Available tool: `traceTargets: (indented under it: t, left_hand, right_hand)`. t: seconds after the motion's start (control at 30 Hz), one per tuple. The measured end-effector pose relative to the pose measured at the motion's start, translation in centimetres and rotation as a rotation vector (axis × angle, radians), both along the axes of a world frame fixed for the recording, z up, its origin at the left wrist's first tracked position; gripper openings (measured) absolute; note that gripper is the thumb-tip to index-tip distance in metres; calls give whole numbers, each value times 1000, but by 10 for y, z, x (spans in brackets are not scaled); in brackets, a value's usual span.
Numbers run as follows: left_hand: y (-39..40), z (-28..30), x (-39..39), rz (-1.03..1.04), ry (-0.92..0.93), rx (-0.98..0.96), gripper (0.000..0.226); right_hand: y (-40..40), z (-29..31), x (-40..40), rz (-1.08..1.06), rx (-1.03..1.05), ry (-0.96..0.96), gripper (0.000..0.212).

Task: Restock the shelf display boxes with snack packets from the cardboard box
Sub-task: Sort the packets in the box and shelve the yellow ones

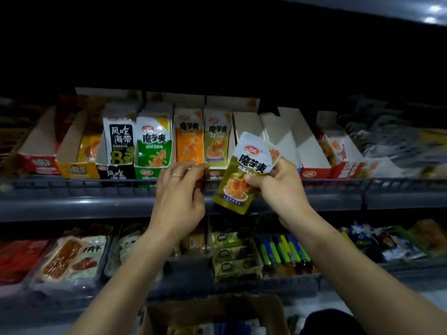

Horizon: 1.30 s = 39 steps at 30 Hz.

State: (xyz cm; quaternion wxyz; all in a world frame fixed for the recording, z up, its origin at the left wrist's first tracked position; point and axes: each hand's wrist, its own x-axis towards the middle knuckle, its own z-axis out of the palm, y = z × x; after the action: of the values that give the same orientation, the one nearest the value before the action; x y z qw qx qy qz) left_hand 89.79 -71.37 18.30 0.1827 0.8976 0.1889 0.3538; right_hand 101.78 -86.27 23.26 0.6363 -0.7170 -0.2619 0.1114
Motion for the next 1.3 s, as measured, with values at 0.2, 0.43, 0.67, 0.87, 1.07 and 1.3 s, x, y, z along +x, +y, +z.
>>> traceTargets:
  t: [0.2, 0.43, 0.67, 0.87, 1.07, 1.3]
  left_hand:
    - [20, 7, 19, 164, 374, 289, 90]
    - [28, 2, 23, 130, 392, 288, 77]
    - [36, -15, 27, 87, 251, 339, 84]
    - [37, -15, 30, 89, 222, 321, 78]
    - [38, -15, 30, 86, 216, 325, 77]
    - [38, -17, 31, 84, 209, 309, 76]
  right_hand:
    - [44, 46, 24, -10, -36, -377, 30]
    - [106, 64, 47, -86, -255, -627, 32]
    - [119, 54, 77, -67, -593, -740, 41]
    - [131, 60, 78, -6, -673, -978, 39]
    - [136, 53, 70, 2, -976, -1235, 53]
    - [139, 39, 68, -166, -944, -1428, 65]
